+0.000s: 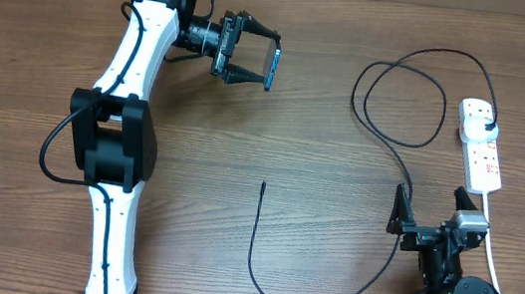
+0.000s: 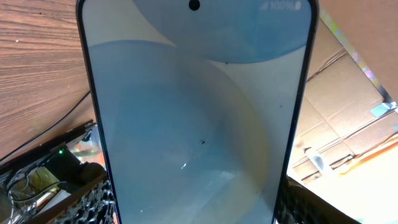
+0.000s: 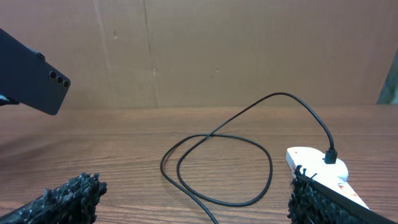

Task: Plug charger to phone and switch on socket
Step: 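Hold the phone upright in the left gripper above the table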

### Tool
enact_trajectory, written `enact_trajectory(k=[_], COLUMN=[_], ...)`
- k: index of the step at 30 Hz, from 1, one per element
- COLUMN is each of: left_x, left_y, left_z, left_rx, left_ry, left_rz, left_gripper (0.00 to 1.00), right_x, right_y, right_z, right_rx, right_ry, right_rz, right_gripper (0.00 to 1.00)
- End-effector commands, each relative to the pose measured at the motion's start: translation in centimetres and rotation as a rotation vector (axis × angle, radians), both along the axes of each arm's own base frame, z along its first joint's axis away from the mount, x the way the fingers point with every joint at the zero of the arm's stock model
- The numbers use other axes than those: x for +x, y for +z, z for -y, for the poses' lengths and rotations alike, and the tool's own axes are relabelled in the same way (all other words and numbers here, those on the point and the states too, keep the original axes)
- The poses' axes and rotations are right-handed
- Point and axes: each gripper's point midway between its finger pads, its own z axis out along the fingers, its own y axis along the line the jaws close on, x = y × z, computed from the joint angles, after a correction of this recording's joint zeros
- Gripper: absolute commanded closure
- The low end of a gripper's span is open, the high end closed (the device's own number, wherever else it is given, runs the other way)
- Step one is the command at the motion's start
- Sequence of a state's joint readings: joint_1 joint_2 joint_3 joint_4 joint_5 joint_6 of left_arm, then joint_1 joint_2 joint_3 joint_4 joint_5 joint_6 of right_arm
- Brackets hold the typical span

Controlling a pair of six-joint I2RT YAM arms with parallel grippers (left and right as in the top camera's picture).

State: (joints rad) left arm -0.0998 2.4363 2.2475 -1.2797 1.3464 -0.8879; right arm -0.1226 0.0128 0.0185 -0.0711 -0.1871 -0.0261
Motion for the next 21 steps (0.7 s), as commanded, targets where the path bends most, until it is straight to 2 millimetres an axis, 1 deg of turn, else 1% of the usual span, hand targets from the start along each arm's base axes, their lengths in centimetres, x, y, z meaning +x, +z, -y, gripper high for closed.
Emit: enact_trajectory(k=[1,17,21], left_x=[0.08,0.08,0.14], left_y=[1.38,1.35,0.98], left_z=[0.4,0.39,0.32], left_rx=[-0.034,-0.032,-0.011], left_ry=[-0.012,-0.012,-0.011], left_rz=[0.039,0.04,0.048], left_gripper=[0.96,0.96,0.96], right_x=[0.0,-0.01,-0.01], right_y=[-0.19,-0.19,-0.19], right_z=[-0.22,-0.22,-0.22], right_rx=[0.002,0.002,0.002], right_ry=[0.01,0.011,0.011], right_rz=[0.004,0.004,0.004], right_gripper=[0.0,0.0,0.0])
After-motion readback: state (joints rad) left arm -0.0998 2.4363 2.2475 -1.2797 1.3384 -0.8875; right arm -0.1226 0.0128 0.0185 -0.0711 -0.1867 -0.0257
